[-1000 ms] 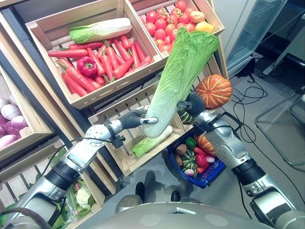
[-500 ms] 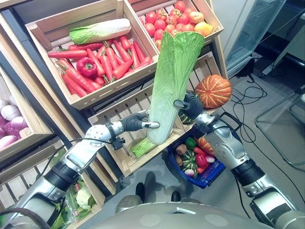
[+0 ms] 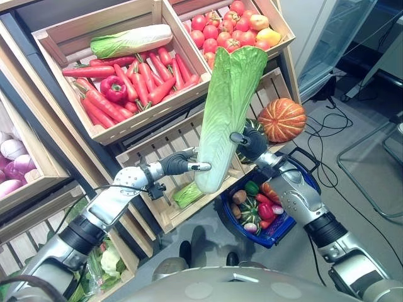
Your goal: Pick up fruits and vegetables into the basket
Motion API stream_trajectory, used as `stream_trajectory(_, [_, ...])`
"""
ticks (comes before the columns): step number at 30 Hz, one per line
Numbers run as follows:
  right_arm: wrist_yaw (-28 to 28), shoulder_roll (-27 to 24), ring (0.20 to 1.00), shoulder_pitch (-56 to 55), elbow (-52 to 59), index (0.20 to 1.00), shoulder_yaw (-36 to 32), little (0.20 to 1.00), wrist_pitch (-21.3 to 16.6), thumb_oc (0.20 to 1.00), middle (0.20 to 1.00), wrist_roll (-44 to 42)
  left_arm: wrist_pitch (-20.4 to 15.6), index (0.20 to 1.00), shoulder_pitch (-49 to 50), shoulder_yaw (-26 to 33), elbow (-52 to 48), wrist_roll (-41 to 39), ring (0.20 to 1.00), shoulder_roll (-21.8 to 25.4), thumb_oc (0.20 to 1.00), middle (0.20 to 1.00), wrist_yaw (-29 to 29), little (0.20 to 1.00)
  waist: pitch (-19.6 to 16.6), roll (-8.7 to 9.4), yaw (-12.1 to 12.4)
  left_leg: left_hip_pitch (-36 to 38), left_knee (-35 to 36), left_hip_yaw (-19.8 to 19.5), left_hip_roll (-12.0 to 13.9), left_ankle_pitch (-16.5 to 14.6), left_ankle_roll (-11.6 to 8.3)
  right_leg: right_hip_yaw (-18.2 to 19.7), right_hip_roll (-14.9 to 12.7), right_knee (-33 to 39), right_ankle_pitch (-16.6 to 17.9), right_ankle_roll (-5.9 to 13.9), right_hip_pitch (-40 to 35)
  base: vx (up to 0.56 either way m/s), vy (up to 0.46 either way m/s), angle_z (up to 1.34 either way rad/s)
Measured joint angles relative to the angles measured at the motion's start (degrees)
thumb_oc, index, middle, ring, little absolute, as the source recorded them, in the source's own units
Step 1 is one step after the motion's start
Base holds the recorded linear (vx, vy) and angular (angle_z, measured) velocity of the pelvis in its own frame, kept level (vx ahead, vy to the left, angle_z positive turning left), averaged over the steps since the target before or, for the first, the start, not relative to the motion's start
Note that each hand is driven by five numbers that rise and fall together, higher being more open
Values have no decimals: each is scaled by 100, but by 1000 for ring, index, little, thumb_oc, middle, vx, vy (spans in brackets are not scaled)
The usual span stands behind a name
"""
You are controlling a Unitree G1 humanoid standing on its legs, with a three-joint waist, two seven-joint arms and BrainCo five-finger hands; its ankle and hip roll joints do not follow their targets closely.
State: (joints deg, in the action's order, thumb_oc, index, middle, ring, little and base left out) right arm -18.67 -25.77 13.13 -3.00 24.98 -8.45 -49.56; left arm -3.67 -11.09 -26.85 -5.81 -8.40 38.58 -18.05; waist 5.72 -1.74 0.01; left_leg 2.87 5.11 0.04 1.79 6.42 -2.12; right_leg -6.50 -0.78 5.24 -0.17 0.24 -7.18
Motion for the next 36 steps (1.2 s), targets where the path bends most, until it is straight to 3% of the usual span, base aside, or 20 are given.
stream_trajectory(6, [694,270,200,-828,-182,200,-654,200,-217,200,200,-112,103,1000,690,943,331,639,1000,-4,1000,1000,865,1000,-49,-64,6,-41,1,129,2,-30,20,116,-9,0,-2,31,92,-1,-2,-9])
stream_trajectory(17, [2050,717,200,-1337,-915,200,-1300,200,-1160,200,200,-97,-45,1000,1169,1310,507,1303,1000,-377,1000,1000,2551,1000,-20,-129,-1,-366,-2,266,10,-16,39,202,-18,-2,61,60,500,-87,-20,-7])
stream_trajectory(22, [2813,706,200,-1178,-1214,200,-1449,200,-1594,200,200,-78,-162,1000,928,1305,536,1371,1000,-426,1000,1000,3307,1000,457,-176,-19,-617,-7,294,9,70,61,251,-17,-134,110,44,820,-174,-15,-7])
stream_trajectory(23, [3104,700,200,-917,-1531,200,-1554,200,-1738,200,200,-80,-162,1000,596,1273,683,1372,1000,-429,1000,1000,3584,1000,797,-182,-24,-788,-68,294,19,103,68,254,-9,-346,109,41,1065,-229,-32,-4])
stream_trajectory(25, [3316,685,200,-653,-1804,200,-1622,200,-1862,200,200,-78,-186,1000,279,1197,851,1386,1000,-439,1000,1000,3843,1000,1092,-161,-32,-1017,-261,354,23,110,68,251,11,-604,69,77,1344,-210,-44,-9])
stream_trajectory(26, [3479,663,200,-202,-2160,200,-1681,200,-1932,200,200,-80,-217,1000,-130,1083,988,1391,1000,-421,1000,1000,4084,1000,1431,-113,-4,-1374,-609,402,20,83,37,104,-63,-1082,-25,150,1779,-180,-66,-10])
stream_trajectory(30, [4023,659,200,906,-2939,200,-1778,200,-1999,200,200,-94,-279,1000,-1257,629,1266,1421,1000,-422,1000,1000,4524,1000,2418,10,6,-2044,-1577,401,-7,-200,4,-51,-195,-2222,-384,-88,2490,-198,-66,4])
stream_trajectory(31, [4175,696,200,1050,-3028,200,-1792,200,-1985,200,200,-106,-284,1000,-1408,544,1372,1478,1000,-432,1000,1000,4561,1000,2539,24,9,-2161,-1706,387,18,-252,70,-61,-198,-2431,-442,-120,2625,-159,-31,12])
stream_trajectory(36, [4578,652,200,1817,-4046,200,-1793,200,-1982,200,200,-323,-282,1000,-1825,92,1738,1509,1000,-435,1000,1000,4963,1000,2542,32,79,-3055,-2610,288,-21,-478,0,-76,-360,-3568,-869,-187,3591,-107,8,12])
